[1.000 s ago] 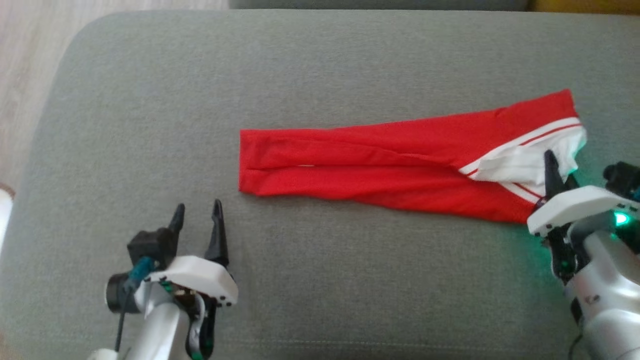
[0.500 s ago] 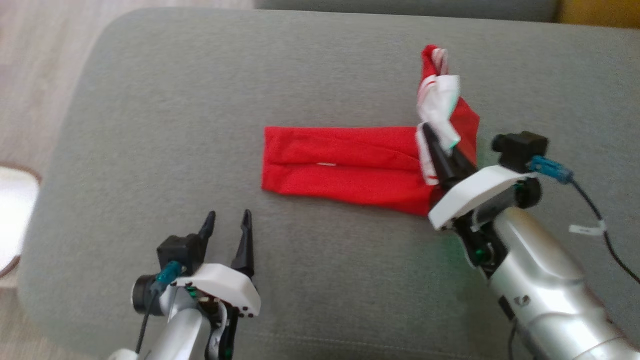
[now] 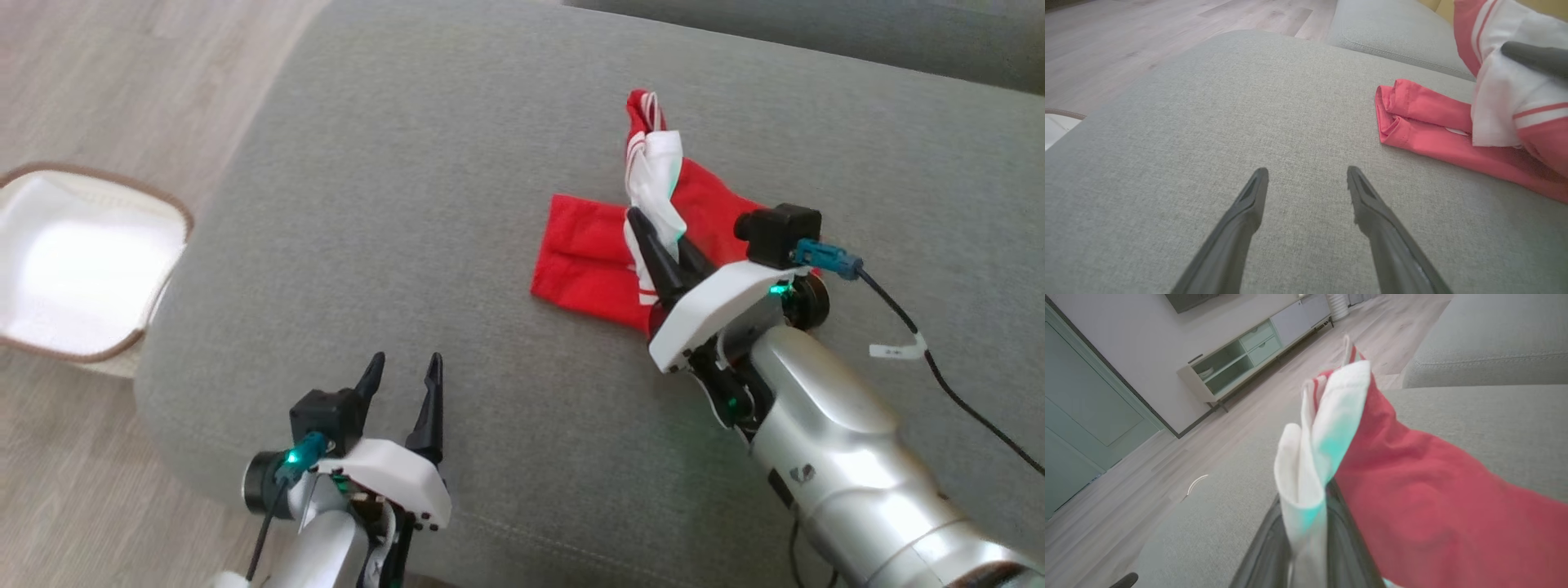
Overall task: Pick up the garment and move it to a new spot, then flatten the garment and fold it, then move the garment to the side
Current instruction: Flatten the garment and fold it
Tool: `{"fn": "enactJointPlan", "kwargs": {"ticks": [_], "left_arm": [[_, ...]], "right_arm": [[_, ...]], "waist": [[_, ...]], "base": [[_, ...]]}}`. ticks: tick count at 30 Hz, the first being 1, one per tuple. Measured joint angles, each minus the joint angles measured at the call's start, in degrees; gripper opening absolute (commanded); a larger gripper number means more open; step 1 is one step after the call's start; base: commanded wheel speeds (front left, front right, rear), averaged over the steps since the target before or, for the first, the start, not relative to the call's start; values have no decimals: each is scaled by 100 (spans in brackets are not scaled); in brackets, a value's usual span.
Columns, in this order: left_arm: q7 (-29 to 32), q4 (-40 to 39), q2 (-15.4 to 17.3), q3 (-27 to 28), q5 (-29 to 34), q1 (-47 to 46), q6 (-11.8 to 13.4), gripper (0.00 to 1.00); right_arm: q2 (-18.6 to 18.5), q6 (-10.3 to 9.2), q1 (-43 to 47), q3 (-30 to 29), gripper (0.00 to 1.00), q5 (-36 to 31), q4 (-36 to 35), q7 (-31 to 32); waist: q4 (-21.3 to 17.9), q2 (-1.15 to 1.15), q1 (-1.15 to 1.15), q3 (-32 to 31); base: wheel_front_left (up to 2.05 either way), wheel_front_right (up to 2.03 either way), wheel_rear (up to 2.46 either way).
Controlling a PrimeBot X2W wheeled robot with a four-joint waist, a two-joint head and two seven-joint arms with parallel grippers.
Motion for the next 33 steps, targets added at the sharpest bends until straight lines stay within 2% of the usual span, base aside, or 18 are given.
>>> {"fn": "enactJointPlan", "kwargs": {"ticks": [1, 6, 9, 13, 17, 23, 28, 33], "left_arm": [[0, 3, 0, -9, 0, 0, 30, 100], [0, 27, 3, 14, 0, 0, 76, 100], [0, 26, 2, 60, 27, -2, 90, 100], [0, 15, 4, 212, 92, -18, 109, 100], [0, -23, 1, 368, 222, -31, 144, 100], [0, -71, 3, 578, 335, -30, 175, 100], [0, -134, 2, 765, 381, -19, 199, 100], [0, -171, -4, 914, 448, 76, 199, 100]], "right_arm": [[24, 0, -23, 7, 100, 10, 32, -79], [78, 0, -116, 81, 100, 48, 159, -400], [77, 0, -120, -93, 100, 20, 320, -582], [53, 0, -103, -757, 100, -322, 447, -669], [4, 0, 43, -1706, 100, -978, 164, -679], [38, 0, 855, -2693, 100, -1904, -244, -684], [81, 0, 1290, -3105, 100, -2331, -480, -684], [96, 0, 1559, -3104, 100, -2364, -597, -684]], "waist": [[34, 0, 0, -3], [-41, 0, 0, -40], [-209, 0, 0, -76], [-523, 0, 0, -132], [-893, 0, 0, -180], [-1420, 0, 0, -251], [-1773, 0, 0, -309], [-1976, 0, 0, -405]], "base": [[0, 0, 0], [0, 0, 0], [0, 0, 0], [0, 0, 0], [0, 0, 0], [0, 0, 0], [0, 0, 0], [0, 0, 0]]}}
